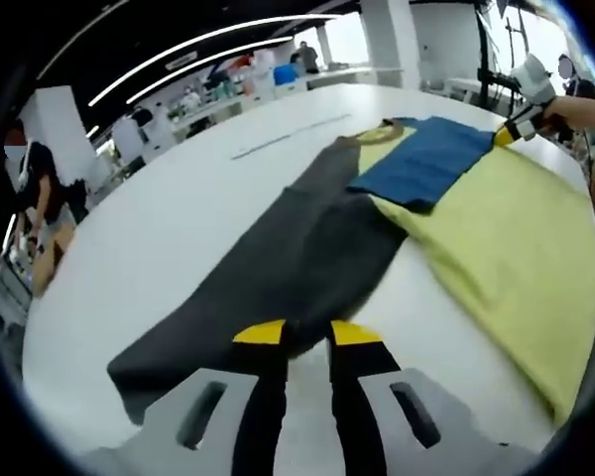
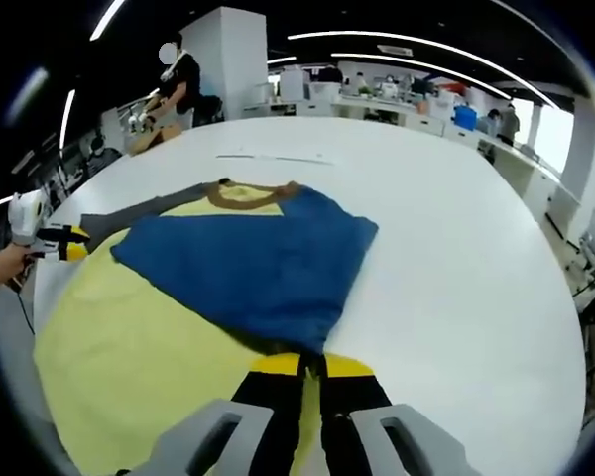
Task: Fold the garment on the visible template until the final outline fits inside the template.
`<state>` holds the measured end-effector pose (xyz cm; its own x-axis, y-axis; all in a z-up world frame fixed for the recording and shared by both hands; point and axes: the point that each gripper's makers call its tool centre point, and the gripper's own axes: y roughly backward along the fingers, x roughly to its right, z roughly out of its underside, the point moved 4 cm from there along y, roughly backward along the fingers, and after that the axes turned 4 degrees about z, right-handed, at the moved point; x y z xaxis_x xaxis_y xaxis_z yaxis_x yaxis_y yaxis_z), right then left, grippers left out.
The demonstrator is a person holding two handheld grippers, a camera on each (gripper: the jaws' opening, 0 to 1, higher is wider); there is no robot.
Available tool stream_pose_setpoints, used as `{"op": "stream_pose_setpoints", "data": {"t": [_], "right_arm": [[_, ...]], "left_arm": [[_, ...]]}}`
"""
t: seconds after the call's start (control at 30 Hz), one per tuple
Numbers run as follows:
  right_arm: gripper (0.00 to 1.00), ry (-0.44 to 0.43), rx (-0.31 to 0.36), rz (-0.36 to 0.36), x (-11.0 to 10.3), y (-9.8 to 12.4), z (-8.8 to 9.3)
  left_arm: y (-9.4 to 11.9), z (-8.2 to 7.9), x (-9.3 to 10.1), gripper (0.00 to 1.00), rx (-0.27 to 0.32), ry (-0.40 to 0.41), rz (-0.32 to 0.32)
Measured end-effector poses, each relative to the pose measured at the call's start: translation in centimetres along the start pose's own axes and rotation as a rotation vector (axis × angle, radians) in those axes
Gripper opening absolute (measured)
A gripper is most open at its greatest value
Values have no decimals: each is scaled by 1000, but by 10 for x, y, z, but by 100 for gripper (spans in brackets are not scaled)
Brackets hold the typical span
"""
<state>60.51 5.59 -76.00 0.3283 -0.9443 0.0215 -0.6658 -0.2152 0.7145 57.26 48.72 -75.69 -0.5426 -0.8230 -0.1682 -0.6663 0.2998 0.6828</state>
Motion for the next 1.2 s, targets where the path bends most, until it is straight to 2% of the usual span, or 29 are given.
{"op": "stream_pose_setpoints", "data": {"t": [0.07, 0.13, 0.37, 0.7, 0.87, 1.0, 1.1, 1.2], "right_arm": [[0, 8, -5, 10, 1, 0, 1], [0, 34, -5, 26, 3, 1, 1], [0, 36, -9, 52, 7, 1, 2], [0, 44, -23, 68, 13, 4, 4], [0, 39, -29, 59, 17, 6, 6], [0, -14, -8, 32, 18, 9, 3], [11, -62, 23, 4, 16, 12, -1], [28, -76, 48, -8, 17, 17, -7]], "left_arm": [[0, -1, -2, 2, -10, -21, -17], [-1, -1, -3, 1, -9, -22, -21], [-1, -1, -11, 0, -13, -8, -34], [0, -2, -8, 1, -9, 3, -31], [0, -4, -6, 3, 3, 24, -24], [5, -5, -6, 11, 27, 60, -23], [10, -5, -9, 17, 57, 103, -32], [18, -6, -14, 26, 86, 152, -64]]}}
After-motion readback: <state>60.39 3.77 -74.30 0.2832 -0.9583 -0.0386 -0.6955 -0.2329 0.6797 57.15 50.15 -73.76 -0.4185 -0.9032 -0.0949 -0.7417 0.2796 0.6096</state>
